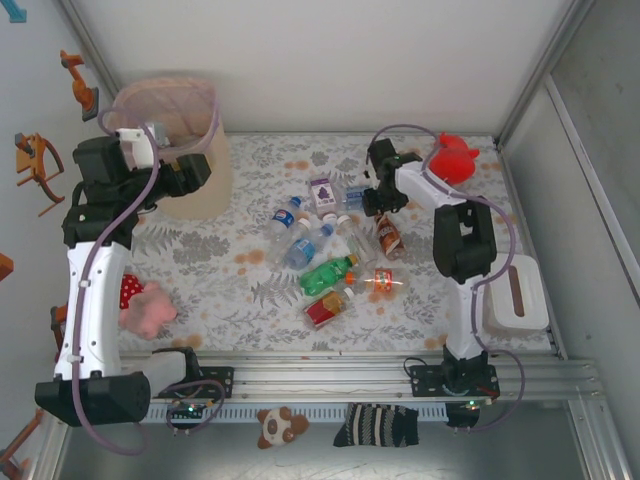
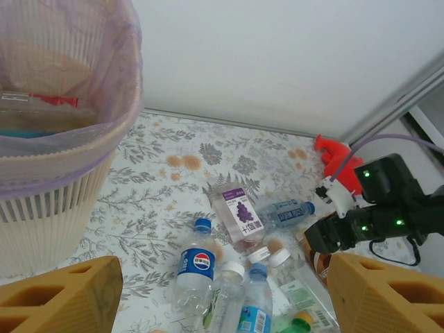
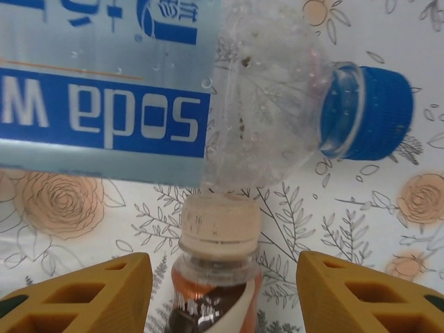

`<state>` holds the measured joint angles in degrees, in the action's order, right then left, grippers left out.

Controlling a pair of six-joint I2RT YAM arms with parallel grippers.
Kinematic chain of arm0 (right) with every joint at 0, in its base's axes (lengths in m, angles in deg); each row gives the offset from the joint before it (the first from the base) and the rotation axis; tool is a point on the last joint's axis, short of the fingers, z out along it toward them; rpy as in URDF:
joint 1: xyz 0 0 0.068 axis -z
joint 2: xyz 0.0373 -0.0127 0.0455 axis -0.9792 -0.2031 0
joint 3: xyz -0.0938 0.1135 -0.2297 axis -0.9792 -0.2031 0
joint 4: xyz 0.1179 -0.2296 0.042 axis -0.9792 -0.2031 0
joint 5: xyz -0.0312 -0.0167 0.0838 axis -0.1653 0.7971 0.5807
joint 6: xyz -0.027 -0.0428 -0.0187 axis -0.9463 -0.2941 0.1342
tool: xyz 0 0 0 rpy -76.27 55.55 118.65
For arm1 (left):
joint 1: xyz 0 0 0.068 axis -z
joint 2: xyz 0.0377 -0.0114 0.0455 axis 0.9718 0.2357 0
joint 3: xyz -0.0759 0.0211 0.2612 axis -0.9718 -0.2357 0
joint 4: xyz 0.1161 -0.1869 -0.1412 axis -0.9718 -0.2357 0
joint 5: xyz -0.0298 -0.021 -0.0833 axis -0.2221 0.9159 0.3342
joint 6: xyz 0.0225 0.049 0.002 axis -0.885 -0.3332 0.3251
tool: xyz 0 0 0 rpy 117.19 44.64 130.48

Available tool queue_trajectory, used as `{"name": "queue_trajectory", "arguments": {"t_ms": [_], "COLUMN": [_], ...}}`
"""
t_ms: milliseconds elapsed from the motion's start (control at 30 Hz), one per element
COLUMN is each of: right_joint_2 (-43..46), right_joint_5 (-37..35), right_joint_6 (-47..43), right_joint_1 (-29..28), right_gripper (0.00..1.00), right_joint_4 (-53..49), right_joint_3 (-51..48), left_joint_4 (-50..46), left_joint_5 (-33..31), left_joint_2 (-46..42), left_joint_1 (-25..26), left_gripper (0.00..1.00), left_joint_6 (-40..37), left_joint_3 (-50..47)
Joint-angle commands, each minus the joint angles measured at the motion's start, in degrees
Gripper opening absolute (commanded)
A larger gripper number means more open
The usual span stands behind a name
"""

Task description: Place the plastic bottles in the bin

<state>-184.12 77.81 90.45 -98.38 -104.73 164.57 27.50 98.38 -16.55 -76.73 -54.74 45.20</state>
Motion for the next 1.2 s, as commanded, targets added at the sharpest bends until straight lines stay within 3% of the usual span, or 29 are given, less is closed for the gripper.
{"name": "queue_trajectory", "arguments": {"t_ms": [0,267,567,867,1167], "right_joint_2": [-1.8,-4.8,-2.7,7.5,23.1], "right_joint_5": [-1.3,-0.7,-1.2,-2.1,6.0], "right_joint_6": [-1.0,-0.8,-0.7,-0.4,2.0], "right_joint_1": [0.3,0.4,0.4,0.3,0.4], "right_gripper": [0.55,0.49,0.34,0.32,0.31], "right_joint_4": [-0.8,-0.5,0.1,0.4,4.0], "right_joint_3": [1.8,2.3,0.7,-2.6,-7.1], "left_joint_4": [1.2,1.3,3.2,10.3,20.3], "left_joint_5": [0.7,0.7,0.8,2.5,3.7], "left_joint_2": [-1.9,-4.0,-5.2,-7.3,-8.4], "left_joint_1": [0.2,0.3,0.9,2.3,7.3], "left_gripper": [0.77,0.77,0.77,0.76,0.76], "left_joint_6": [0.9,1.5,2.8,4.9,6.5], "left_joint_3": [-0.9,-1.7,-2.9,-6.1,-9.7]}}
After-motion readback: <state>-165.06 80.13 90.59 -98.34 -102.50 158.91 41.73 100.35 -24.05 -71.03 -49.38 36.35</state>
